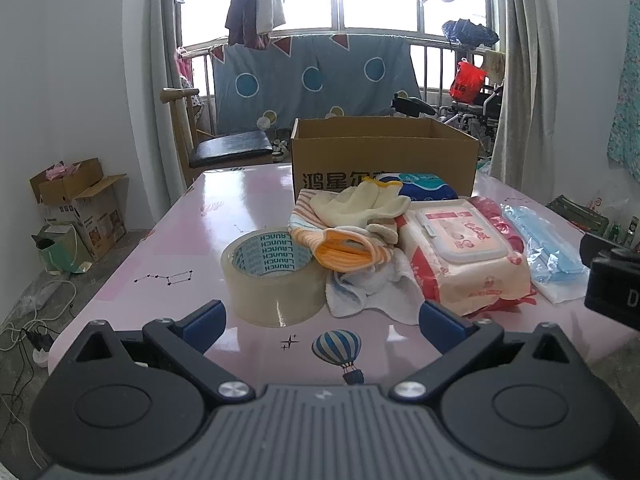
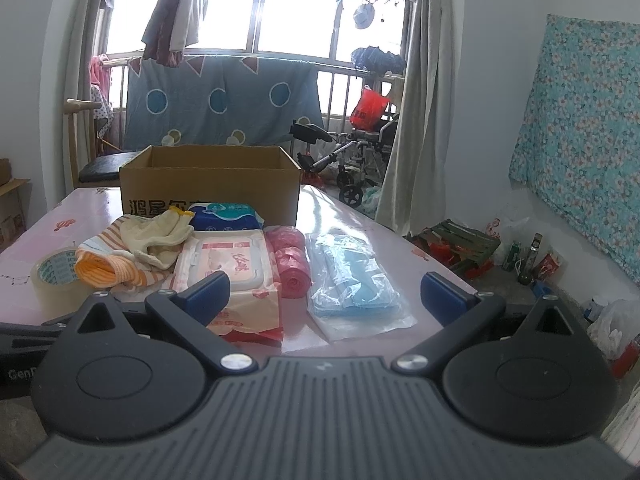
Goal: Organize soft objects
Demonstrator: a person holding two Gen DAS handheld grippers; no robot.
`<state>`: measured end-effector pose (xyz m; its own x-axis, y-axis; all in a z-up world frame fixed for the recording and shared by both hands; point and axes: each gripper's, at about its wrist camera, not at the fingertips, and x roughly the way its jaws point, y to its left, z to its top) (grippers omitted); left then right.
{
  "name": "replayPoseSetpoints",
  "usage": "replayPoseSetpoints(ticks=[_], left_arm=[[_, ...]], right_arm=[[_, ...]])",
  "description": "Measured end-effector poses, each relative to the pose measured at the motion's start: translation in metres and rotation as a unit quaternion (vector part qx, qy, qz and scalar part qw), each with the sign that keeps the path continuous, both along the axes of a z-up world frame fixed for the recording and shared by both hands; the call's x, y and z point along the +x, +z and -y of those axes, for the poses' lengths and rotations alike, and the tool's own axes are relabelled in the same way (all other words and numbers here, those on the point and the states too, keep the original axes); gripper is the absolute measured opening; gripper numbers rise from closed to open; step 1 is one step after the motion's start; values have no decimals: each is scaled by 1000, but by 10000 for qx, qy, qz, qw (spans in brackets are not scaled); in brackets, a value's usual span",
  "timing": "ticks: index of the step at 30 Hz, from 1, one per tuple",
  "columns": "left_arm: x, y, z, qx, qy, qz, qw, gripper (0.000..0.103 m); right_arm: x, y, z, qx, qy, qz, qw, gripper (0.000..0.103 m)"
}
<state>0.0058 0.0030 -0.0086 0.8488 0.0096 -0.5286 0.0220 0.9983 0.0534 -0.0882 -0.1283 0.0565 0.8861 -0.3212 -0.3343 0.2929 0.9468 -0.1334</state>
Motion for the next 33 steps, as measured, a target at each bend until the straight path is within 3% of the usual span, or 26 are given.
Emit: replayPoseSetpoints(ticks=[24,33], left_arm=[[1,-1,-2,-51,29,-5,10000,103],[3,2,-12,-369,114,-129,9992,103]], right_arm=[[-1,1,1,52,-13,1,10000,102],[-1,5,7,269,-18,28,9996,102]])
